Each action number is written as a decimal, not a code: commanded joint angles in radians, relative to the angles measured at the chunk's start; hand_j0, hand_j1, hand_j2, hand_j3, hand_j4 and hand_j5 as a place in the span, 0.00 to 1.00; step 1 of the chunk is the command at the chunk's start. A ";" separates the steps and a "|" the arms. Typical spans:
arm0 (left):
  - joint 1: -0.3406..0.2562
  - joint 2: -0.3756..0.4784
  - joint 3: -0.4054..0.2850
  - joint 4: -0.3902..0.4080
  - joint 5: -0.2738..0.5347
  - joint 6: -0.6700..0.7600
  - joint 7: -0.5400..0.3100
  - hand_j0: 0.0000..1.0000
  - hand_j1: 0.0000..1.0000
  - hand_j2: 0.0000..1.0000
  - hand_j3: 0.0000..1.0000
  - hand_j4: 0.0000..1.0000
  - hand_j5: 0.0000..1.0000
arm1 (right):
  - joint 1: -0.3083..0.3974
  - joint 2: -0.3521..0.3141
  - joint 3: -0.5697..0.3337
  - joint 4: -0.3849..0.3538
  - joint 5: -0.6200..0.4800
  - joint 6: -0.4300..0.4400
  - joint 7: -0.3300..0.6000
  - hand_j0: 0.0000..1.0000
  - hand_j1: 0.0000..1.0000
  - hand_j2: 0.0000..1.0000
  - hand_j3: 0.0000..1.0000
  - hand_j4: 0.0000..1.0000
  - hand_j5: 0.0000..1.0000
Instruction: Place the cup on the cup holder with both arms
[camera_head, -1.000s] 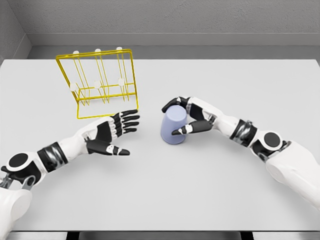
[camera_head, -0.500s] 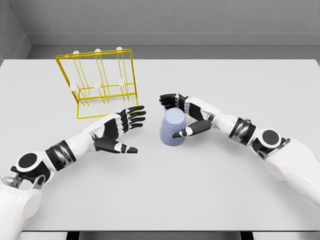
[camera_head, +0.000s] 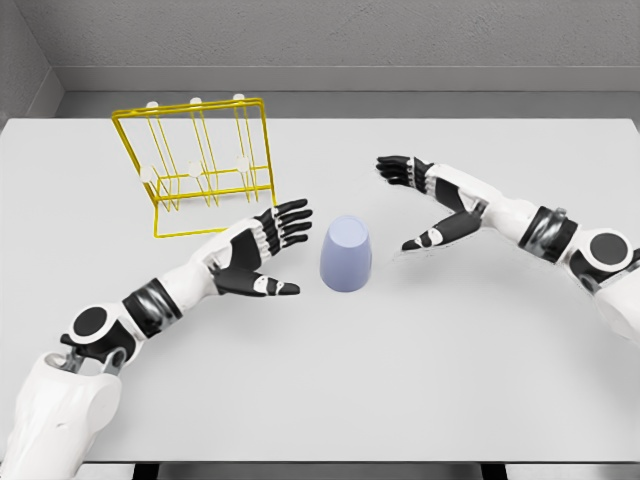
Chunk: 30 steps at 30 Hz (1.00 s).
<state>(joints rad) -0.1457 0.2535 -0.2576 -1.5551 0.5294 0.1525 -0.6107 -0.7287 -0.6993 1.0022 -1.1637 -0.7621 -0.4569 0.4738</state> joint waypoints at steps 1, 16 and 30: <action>0.000 -0.010 0.001 0.020 0.006 -0.002 0.000 1.00 1.00 1.00 1.00 1.00 1.00 | -0.006 -0.065 -0.001 -0.002 -0.003 -0.005 -0.003 1.00 1.00 1.00 1.00 1.00 1.00; 0.000 -0.028 0.041 0.020 -0.100 -0.002 0.000 1.00 1.00 1.00 1.00 1.00 1.00 | -0.061 -0.169 -0.158 0.007 0.477 -0.154 -0.003 1.00 1.00 1.00 1.00 1.00 1.00; -0.026 -0.106 0.034 0.044 -0.186 -0.050 0.000 1.00 1.00 1.00 1.00 1.00 1.00 | -0.089 -0.198 -0.160 0.021 0.543 -0.154 0.000 1.00 1.00 1.00 1.00 1.00 1.00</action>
<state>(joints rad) -0.1749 0.1578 -0.2230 -1.5130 0.3484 0.1017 -0.6108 -0.8161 -0.8899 0.8455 -1.1437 -0.2145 -0.6130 0.4738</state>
